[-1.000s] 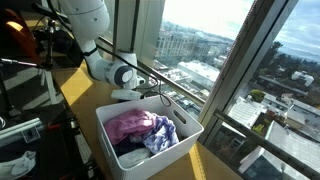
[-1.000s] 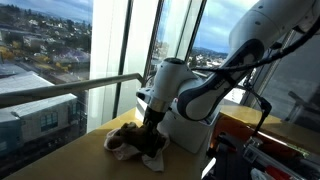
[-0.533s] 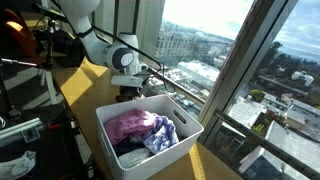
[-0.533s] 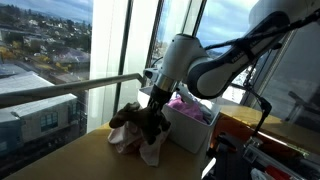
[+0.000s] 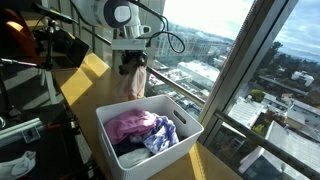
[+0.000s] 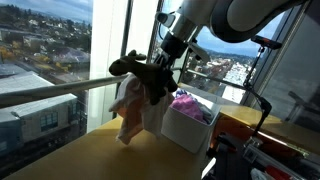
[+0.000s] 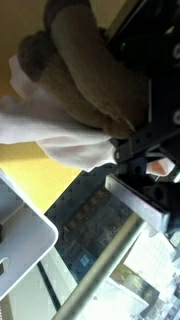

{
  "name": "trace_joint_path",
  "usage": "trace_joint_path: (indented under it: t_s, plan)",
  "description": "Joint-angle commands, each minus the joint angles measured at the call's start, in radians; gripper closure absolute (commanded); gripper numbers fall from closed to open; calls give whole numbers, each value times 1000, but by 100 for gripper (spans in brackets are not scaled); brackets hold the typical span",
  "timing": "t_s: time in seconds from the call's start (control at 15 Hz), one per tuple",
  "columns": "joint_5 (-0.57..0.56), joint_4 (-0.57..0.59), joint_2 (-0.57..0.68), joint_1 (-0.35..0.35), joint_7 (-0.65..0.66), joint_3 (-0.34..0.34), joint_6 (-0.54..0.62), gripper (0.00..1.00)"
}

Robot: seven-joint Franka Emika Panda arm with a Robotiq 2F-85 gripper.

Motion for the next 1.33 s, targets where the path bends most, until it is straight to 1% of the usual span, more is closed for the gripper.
trace_joint_path:
  t_s: [0.0, 0.33, 0.47, 0.6, 0.73, 0.87, 1.0, 1.27]
  plan:
    - [24, 8, -125, -48, -74, -55, -37, 100]
    - [5, 31, -195, -137, -136, -202, -37, 100]
    - [5, 17, -198, -176, -168, -259, -27, 100]
    - [-7, -12, -188, -201, -169, -296, -11, 100]
    - [-15, -59, -186, -214, -155, -317, -2, 100]
    - [-11, -122, -199, -215, -142, -321, -3, 100]
    - [-11, -171, -200, -209, -124, -317, -2, 100]
    - [0, -221, -175, -191, -98, -304, 1, 100]
